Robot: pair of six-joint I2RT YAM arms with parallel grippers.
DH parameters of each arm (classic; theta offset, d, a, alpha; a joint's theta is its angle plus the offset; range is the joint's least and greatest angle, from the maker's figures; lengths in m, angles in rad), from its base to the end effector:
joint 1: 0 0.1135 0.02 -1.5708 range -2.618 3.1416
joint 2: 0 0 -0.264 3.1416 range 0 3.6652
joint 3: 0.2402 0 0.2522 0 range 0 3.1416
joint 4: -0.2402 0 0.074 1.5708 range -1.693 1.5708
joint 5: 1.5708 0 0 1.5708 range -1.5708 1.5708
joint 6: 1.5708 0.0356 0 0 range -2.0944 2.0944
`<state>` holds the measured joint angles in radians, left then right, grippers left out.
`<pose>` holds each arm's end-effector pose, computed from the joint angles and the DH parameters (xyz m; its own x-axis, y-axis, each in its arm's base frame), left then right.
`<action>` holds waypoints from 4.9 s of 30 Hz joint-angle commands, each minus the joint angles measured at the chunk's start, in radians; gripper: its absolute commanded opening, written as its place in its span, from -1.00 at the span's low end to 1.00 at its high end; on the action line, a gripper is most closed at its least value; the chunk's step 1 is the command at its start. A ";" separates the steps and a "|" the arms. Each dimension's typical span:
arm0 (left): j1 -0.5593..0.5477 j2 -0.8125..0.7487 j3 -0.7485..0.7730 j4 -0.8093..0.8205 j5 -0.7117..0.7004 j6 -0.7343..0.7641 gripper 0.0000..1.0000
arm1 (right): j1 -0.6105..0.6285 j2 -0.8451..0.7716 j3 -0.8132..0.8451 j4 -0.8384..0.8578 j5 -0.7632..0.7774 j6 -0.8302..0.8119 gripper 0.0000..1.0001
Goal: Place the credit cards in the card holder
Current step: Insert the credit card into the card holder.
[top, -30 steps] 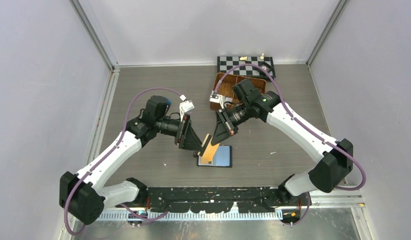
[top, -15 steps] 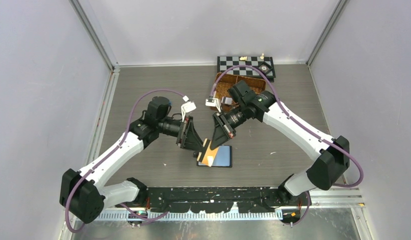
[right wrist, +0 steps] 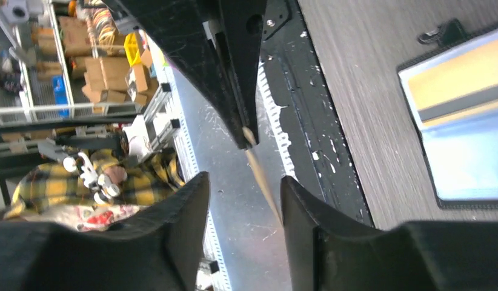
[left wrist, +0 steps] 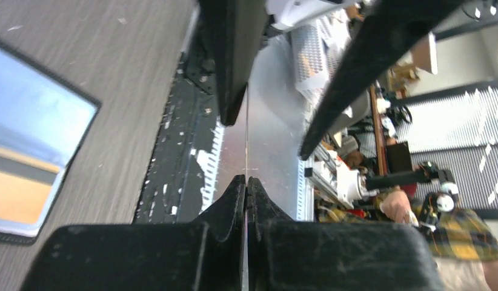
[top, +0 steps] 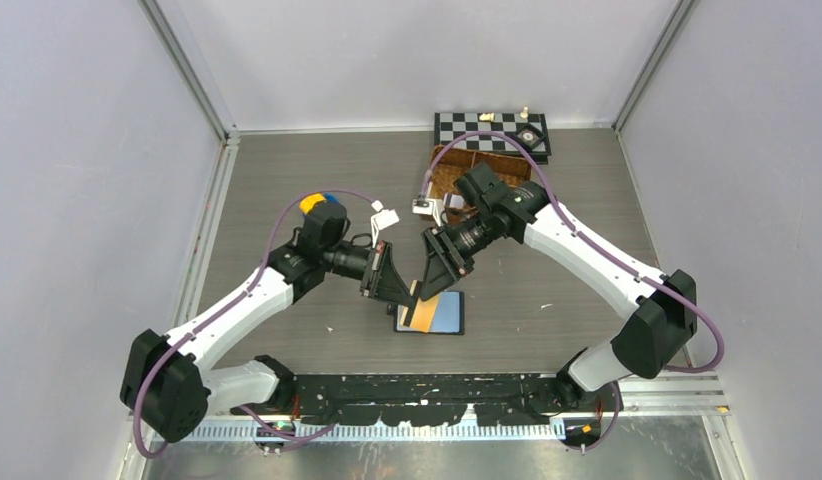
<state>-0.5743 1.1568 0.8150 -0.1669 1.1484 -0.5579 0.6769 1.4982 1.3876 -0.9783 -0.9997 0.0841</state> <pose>0.1856 -0.1588 0.2865 -0.8189 0.2714 -0.5058 0.5399 0.0649 -0.8392 0.2105 0.2076 0.3268 -0.7423 -0.5382 -0.3992 -0.5822 0.2231 0.7818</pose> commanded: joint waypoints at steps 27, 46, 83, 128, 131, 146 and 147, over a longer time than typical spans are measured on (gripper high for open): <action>-0.004 0.325 -0.222 0.315 -0.496 -0.215 -1.00 | -0.102 -0.239 -0.612 0.582 0.684 0.783 -0.02; -0.004 0.463 -0.211 0.402 -0.433 -0.204 -1.00 | -0.103 -0.225 -0.614 0.565 0.697 0.791 -0.04; -0.002 0.599 -0.165 0.526 -0.357 -0.174 -1.00 | -0.102 -0.194 -0.610 0.566 0.682 0.793 -0.10; 0.001 0.698 -0.161 0.628 -0.367 -0.225 -1.00 | -0.095 -0.204 -0.672 0.504 0.740 0.800 -0.11; 0.001 0.701 -0.162 0.632 -0.367 -0.227 -1.00 | -0.093 -0.198 -0.701 0.532 0.739 0.818 -0.12; 0.002 0.703 -0.167 0.635 -0.366 -0.229 -1.00 | -0.083 -0.136 -0.770 0.625 0.746 0.840 -0.17; 0.002 0.704 -0.167 0.636 -0.366 -0.229 -1.00 | -0.082 -0.131 -0.774 0.631 0.744 0.842 -0.17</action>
<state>-0.5755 1.8404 0.6617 0.4370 0.8379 -0.8051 0.5877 1.3529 0.6201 -0.4103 -0.2676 0.9062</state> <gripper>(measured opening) 0.010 0.419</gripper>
